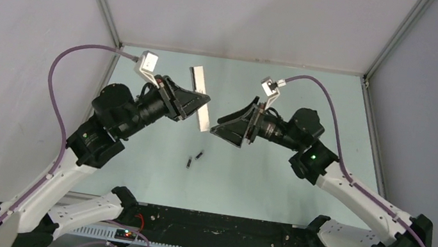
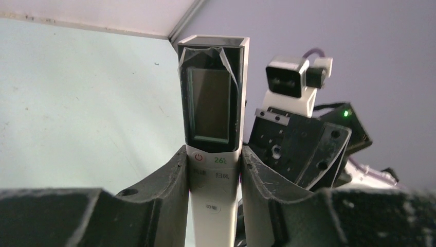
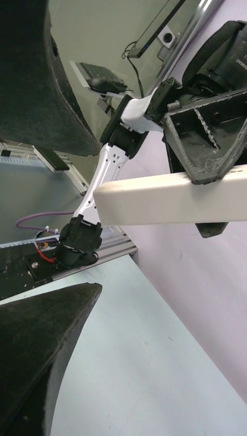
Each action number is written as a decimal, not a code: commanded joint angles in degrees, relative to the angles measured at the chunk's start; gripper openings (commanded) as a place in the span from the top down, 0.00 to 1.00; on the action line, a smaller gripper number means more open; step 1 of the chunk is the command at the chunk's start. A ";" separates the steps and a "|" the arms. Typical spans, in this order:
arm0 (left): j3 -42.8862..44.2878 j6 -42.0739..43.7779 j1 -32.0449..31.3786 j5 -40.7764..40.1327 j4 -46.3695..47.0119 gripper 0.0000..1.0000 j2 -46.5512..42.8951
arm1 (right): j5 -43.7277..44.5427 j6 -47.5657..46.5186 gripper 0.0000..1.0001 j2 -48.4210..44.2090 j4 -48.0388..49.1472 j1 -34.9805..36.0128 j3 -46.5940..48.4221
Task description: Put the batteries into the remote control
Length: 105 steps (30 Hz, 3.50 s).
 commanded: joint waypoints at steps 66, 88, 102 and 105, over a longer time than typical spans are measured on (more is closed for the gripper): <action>5.51 37.73 7.61 43.39 -14.98 0.06 6.37 | -7.81 -68.52 1.00 -7.58 -45.73 -3.95 12.30; 8.04 43.40 6.35 49.47 -17.44 0.05 7.81 | -20.91 -63.47 1.00 -5.62 -44.11 -3.06 12.31; 7.95 40.93 4.30 41.75 -16.88 0.22 7.34 | -10.92 -59.22 1.00 -5.11 -35.48 0.29 10.69; 7.78 40.84 4.26 40.85 -16.83 0.25 7.35 | -10.30 -58.29 1.00 -5.29 -34.26 0.30 10.25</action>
